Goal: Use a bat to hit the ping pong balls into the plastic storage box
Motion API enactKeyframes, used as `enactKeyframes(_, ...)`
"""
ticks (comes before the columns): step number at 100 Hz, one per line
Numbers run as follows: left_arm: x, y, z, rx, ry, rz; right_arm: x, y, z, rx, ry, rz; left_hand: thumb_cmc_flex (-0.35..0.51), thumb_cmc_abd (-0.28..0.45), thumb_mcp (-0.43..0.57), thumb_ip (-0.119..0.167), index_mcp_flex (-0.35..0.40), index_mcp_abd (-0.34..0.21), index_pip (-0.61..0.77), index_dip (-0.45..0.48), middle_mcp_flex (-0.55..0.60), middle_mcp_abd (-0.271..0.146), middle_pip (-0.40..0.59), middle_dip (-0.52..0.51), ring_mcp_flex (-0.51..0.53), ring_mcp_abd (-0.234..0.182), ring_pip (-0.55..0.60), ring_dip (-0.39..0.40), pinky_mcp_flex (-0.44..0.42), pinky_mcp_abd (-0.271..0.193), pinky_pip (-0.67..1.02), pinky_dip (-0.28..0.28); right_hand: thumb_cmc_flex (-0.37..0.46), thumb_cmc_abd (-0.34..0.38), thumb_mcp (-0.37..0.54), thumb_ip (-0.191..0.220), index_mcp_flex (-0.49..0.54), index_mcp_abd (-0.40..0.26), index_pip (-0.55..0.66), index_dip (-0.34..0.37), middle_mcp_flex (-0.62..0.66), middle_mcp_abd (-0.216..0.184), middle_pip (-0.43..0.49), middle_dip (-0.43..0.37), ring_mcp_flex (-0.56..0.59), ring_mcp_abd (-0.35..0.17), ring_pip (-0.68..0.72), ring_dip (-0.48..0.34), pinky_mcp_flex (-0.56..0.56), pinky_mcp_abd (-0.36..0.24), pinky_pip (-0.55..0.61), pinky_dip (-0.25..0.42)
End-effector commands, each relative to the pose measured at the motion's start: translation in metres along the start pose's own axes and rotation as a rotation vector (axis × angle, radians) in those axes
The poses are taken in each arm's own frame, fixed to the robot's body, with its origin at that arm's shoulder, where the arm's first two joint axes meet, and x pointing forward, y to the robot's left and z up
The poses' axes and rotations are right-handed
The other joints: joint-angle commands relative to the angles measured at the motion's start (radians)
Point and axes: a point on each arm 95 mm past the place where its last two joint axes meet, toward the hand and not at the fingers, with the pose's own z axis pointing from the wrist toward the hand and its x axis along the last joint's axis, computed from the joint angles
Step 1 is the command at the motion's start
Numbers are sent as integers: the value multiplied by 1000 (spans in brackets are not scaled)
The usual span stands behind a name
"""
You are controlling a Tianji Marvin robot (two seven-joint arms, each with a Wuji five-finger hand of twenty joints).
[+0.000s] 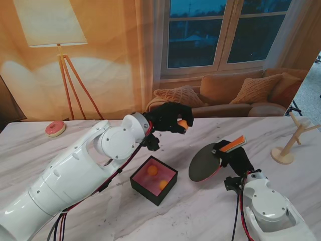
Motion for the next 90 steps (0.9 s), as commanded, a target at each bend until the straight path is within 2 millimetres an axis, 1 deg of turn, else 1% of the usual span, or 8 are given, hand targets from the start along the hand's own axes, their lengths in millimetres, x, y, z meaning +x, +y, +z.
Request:
enactKeyframes(1,11,4,1,-11,32,-19,1,-2,-1,13,3,4,90,80,44,24,6,16,23,17,76,-3,106,71,-16,85,13,-6,-32,-104,43,17,93,95,126,47,133,-18,48,8,9,-70,8,18,-18,-44,4,8,-13,-36,21,21)
enactKeyframes(24,17,10,5,-42,47,-77,6,-7,-2,23,28,17,96,96,21,26,5,18,11,15,67,-1,93,72,-37,92,14,-10,-53,-97,43,23,92,96,126,47,133,-19,47,10,11,-69,10,20,-16,-47,6,9,-10,-37,22,21)
enactKeyframes(47,21,14,10,-75,63,-93,14,-12,-4,33,60,36,69,114,-18,38,-9,16,-20,1,50,-5,50,72,-89,98,-24,-57,-101,-57,-2,33,93,96,126,47,133,-20,46,11,11,-71,9,20,-15,-50,6,9,-9,-37,23,22)
enactKeyframes(60,22,17,11,-102,68,-103,18,-13,-6,35,79,49,50,122,-42,41,-16,19,-51,-13,29,-2,31,60,-115,117,-55,-87,-139,-37,-23,46,92,96,126,47,132,-21,46,12,11,-72,9,20,-16,-50,5,9,-8,-39,22,21)
enactKeyframes(74,20,21,12,-134,78,-102,23,-14,-7,35,104,60,6,122,-94,35,-19,25,-105,-17,-22,3,83,-45,-121,149,-97,-141,-132,-26,-32,77,92,97,126,47,132,-22,46,12,12,-73,10,21,-15,-51,6,9,-7,-40,22,21)
enactKeyframes(80,18,22,12,-145,80,-105,25,-15,-8,37,112,60,-19,124,-125,32,-19,28,-137,-23,-41,8,107,-118,-113,155,-121,-169,-119,-24,-26,79,92,96,125,47,131,-22,46,13,12,-73,10,21,-15,-51,6,9,-7,-40,22,21)
enactKeyframes(87,17,24,12,-154,81,-118,26,-15,-9,40,119,61,-42,125,-156,30,-18,35,-186,-29,-60,12,132,-268,-94,174,-122,-198,-79,-31,9,72,92,97,125,47,131,-22,46,13,12,-72,9,20,-15,-52,6,9,-7,-41,22,21)
enactKeyframes(90,17,24,12,-155,81,-122,27,-15,-9,41,121,62,-54,128,-168,27,-19,38,-203,-38,-63,16,127,-299,-88,180,-123,-202,-64,-33,19,72,92,97,125,47,131,-22,46,13,11,-73,9,20,-15,-52,5,9,-7,-41,22,21)
